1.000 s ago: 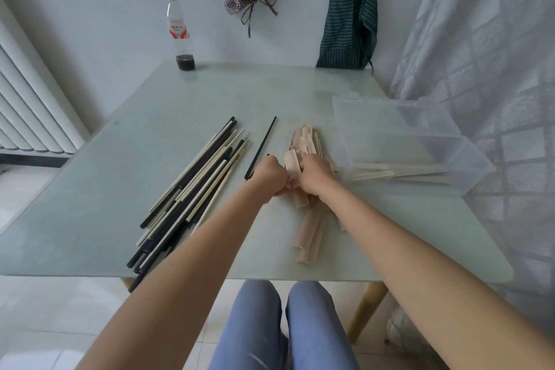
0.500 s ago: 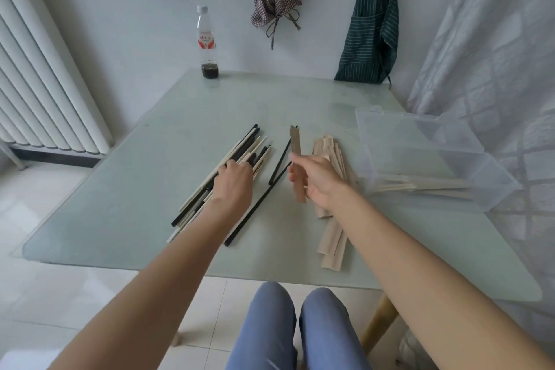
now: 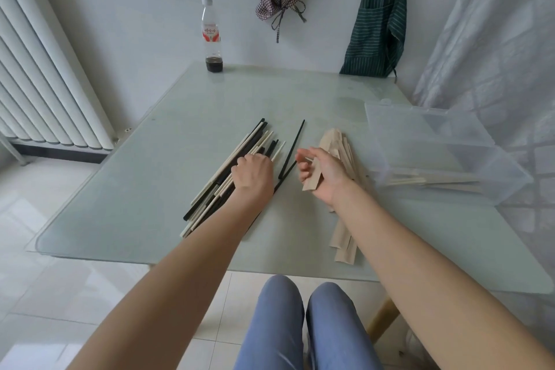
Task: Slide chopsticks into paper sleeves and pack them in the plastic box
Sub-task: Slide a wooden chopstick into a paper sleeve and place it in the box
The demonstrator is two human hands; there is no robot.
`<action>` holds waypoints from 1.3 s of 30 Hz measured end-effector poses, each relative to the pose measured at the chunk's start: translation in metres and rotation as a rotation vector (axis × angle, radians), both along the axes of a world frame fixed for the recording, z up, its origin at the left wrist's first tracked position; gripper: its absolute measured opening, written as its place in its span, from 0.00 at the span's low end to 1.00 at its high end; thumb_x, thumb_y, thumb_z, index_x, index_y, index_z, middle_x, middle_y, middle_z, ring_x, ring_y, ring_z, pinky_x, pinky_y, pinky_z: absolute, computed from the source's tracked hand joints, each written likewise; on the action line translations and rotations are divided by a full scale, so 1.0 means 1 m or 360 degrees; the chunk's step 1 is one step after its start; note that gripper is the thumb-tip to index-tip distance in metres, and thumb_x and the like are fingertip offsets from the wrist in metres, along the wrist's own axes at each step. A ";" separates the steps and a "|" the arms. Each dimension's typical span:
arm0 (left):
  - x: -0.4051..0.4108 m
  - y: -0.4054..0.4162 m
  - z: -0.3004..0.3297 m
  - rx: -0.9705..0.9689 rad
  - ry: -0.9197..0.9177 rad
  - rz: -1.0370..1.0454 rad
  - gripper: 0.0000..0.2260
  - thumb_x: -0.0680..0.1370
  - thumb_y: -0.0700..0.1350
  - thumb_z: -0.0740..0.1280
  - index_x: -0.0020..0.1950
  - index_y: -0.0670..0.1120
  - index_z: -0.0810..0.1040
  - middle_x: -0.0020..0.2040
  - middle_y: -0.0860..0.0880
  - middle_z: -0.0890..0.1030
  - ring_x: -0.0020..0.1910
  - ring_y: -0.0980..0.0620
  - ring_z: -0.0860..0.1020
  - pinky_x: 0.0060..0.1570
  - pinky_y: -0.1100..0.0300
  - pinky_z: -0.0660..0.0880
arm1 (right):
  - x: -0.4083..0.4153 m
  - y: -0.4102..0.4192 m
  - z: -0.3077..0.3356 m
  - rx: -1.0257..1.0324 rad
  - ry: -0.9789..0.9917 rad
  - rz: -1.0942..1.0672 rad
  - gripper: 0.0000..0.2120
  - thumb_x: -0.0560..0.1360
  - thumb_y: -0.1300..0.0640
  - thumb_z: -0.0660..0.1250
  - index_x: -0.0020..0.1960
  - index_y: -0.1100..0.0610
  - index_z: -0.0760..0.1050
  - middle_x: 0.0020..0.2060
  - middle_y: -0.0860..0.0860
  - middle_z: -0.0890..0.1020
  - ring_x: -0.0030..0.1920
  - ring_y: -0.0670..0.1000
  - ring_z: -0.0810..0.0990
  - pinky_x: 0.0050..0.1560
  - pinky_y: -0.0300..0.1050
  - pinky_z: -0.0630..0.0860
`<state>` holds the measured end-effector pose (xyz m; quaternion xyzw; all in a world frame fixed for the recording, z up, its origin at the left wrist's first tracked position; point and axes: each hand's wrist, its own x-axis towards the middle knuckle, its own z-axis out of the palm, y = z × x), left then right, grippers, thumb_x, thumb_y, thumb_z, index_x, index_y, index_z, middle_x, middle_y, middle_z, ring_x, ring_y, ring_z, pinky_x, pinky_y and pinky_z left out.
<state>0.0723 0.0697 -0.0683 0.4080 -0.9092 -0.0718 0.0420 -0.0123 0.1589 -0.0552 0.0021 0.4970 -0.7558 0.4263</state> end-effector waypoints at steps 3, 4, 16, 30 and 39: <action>0.003 0.003 0.010 0.0253 0.0331 0.0039 0.12 0.77 0.32 0.57 0.61 0.36 0.68 0.59 0.38 0.75 0.58 0.40 0.74 0.49 0.52 0.70 | -0.007 0.004 0.003 0.0036 0.0022 -0.0016 0.16 0.80 0.56 0.50 0.44 0.59 0.75 0.37 0.54 0.77 0.29 0.46 0.77 0.29 0.35 0.71; 0.005 0.004 0.014 0.0361 0.0460 -0.0007 0.11 0.78 0.31 0.55 0.59 0.36 0.68 0.56 0.38 0.76 0.55 0.39 0.75 0.46 0.52 0.70 | -0.010 0.006 0.003 0.0082 0.0072 -0.0010 0.18 0.81 0.53 0.49 0.44 0.58 0.75 0.38 0.54 0.78 0.33 0.47 0.77 0.33 0.38 0.70; 0.010 0.007 0.028 0.0335 0.0983 -0.0307 0.10 0.81 0.50 0.59 0.55 0.49 0.79 0.45 0.48 0.80 0.46 0.46 0.76 0.43 0.52 0.75 | -0.024 0.022 0.004 0.0368 0.0883 0.0080 0.10 0.79 0.62 0.55 0.47 0.54 0.74 0.35 0.49 0.83 0.38 0.47 0.78 0.37 0.41 0.67; 0.010 0.011 0.037 0.0098 0.0845 -0.0195 0.08 0.80 0.48 0.60 0.54 0.51 0.79 0.51 0.48 0.77 0.53 0.45 0.75 0.51 0.55 0.61 | -0.023 0.046 0.017 0.0572 0.1275 0.0406 0.13 0.82 0.51 0.51 0.54 0.59 0.69 0.30 0.56 0.74 0.21 0.51 0.73 0.28 0.42 0.69; 0.009 0.013 0.027 0.0002 0.0670 -0.0296 0.10 0.80 0.40 0.60 0.54 0.52 0.77 0.52 0.49 0.78 0.54 0.45 0.75 0.53 0.54 0.61 | -0.031 0.063 0.014 0.0863 0.1715 0.0519 0.11 0.80 0.54 0.57 0.49 0.57 0.76 0.41 0.50 0.83 0.31 0.53 0.81 0.35 0.40 0.77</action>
